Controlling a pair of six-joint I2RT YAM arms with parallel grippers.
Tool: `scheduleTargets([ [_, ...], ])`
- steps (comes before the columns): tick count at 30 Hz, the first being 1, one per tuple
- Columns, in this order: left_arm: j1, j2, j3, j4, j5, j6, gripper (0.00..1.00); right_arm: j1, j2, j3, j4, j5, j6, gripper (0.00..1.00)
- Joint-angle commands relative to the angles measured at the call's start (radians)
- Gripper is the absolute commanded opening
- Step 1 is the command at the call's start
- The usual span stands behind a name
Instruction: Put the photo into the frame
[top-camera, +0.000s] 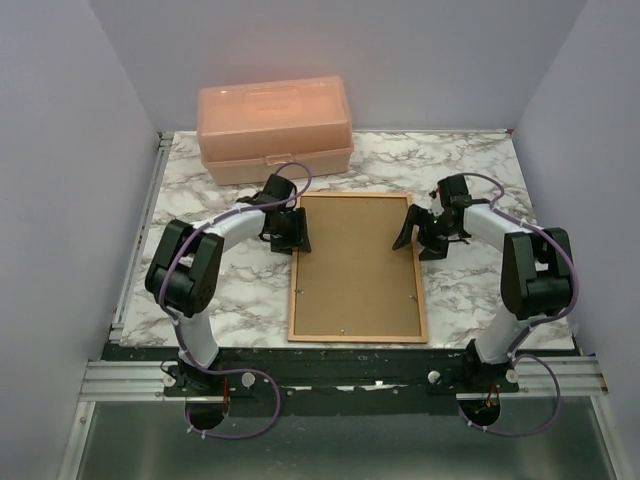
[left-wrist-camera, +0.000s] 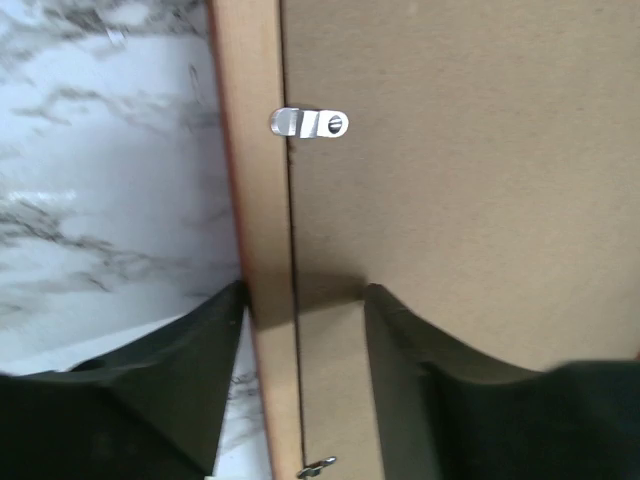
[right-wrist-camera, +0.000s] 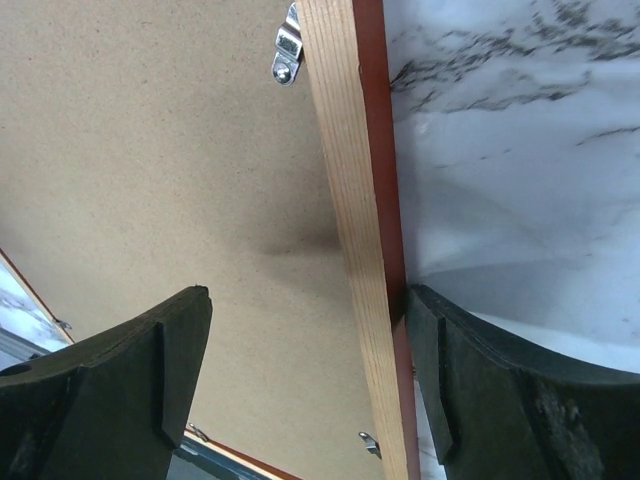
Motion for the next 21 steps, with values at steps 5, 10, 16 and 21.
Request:
scheduleTargets([
  [5, -0.025, -0.104, -0.105, -0.058, -0.007, -0.02, 0.91, 0.05, -0.088, -0.074, -0.001, 0.01, 0.02, 0.94],
  [10, 0.023, -0.179, -0.156, -0.055, 0.026, -0.021, 0.93, 0.06, -0.124, -0.054, -0.036, 0.058, 0.01, 0.95],
  [16, 0.093, -0.283, -0.272, -0.021, 0.121, -0.024, 0.85, 0.172, -0.137, 0.053, -0.091, 0.138, 0.001, 0.95],
  [21, 0.123, -0.34, -0.351, -0.008, 0.137, -0.02, 0.71, 0.323, -0.08, 0.146, -0.068, 0.138, 0.027, 0.93],
])
